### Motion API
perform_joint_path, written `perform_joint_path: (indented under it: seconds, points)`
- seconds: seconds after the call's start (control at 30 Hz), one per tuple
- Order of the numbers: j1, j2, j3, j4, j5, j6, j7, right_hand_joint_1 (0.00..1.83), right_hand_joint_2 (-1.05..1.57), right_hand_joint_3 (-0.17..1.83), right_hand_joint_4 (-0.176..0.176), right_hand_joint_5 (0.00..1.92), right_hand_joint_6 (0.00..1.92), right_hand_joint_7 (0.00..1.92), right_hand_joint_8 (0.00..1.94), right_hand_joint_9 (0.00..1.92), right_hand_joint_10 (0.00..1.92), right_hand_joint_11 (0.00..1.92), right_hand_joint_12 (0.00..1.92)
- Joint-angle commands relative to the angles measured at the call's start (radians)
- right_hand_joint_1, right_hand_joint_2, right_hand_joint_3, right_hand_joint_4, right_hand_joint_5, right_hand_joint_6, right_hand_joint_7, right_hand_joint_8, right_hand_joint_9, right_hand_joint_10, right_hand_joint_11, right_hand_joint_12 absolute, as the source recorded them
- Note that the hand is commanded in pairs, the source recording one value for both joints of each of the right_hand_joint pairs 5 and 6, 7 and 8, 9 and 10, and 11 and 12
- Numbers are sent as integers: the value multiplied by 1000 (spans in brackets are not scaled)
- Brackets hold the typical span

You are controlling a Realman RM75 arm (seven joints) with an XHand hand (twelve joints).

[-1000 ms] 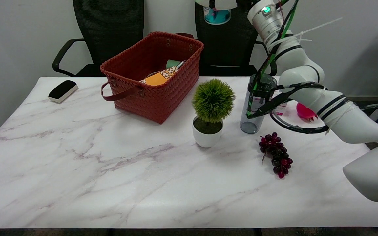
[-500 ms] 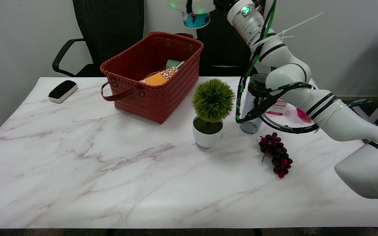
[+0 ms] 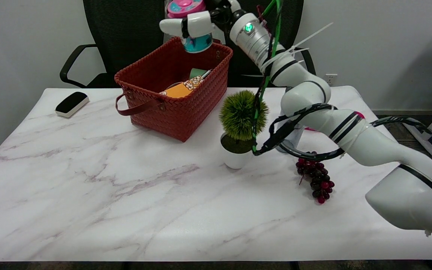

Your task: Place the pink gum jar into the brown storage basket.

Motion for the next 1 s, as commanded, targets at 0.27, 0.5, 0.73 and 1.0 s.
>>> perform_joint_path:
  seconds: [0.27,0.5,0.73,1.0]
  points:
    - [111,-171,-106,-165,-91,-92,4,1335,975,525,0,801,801,1186,1186,1139,1139,856,856]
    - [126,-216,-117,-218,-91,-81,5,1329,990,526,0,803,803,1186,1186,1138,1138,853,853]
    - [122,-260,-117,-256,-91,-80,0,1324,1005,526,0,805,805,1187,1187,1136,1136,850,850]
    - [124,-336,-115,-312,-91,-80,-2,1314,1043,520,0,818,818,1193,1193,1141,1141,855,855]
